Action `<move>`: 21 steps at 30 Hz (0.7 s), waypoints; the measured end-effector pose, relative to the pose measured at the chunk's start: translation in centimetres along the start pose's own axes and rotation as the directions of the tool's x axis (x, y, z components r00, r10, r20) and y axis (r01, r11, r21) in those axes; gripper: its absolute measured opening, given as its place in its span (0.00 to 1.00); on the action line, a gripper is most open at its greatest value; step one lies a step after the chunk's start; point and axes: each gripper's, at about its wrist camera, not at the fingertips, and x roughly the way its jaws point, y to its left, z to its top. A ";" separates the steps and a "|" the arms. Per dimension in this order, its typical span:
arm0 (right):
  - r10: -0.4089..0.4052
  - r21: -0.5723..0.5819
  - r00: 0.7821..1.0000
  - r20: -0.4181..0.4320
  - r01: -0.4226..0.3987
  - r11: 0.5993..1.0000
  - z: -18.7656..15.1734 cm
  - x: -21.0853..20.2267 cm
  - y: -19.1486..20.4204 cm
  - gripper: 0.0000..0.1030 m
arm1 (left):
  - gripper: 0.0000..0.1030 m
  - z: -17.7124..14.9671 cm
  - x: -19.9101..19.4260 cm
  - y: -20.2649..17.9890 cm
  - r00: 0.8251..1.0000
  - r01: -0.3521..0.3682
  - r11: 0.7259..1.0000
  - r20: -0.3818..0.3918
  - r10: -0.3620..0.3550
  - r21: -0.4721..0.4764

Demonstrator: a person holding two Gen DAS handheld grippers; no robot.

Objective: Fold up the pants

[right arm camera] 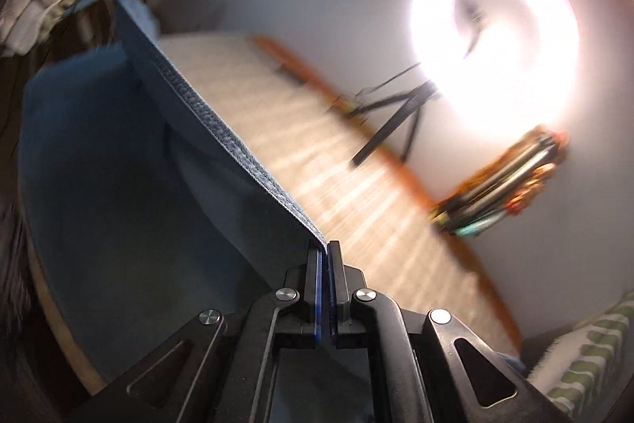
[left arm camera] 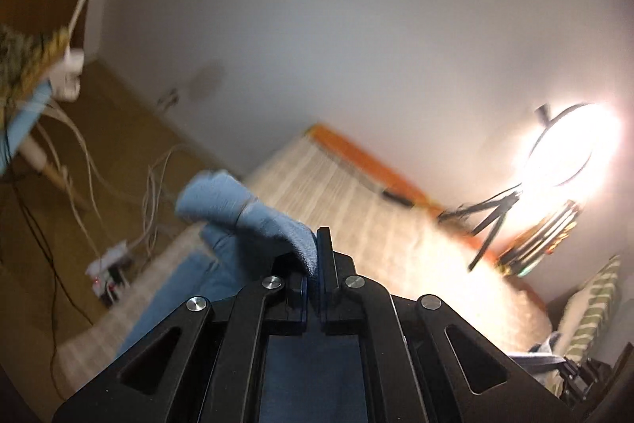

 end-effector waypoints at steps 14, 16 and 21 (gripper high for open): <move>0.127 -0.211 0.986 -0.105 -0.147 0.966 -7.5 -4.3 9.5 0.00 | 0.02 -14.1 -3.3 8.9 0.983 -0.087 0.996 -0.164 0.086 0.004; 0.134 -0.232 0.982 -0.137 -0.163 0.959 -7.7 -3.7 10.4 0.00 | 0.02 -15.0 -3.3 9.3 0.980 -0.098 0.995 -0.171 0.098 0.006; 0.170 -0.239 0.966 -0.196 -0.215 0.947 -8.2 -2.5 10.7 0.00 | 0.03 -16.1 -3.4 9.1 0.975 -0.121 0.991 -0.183 0.128 0.052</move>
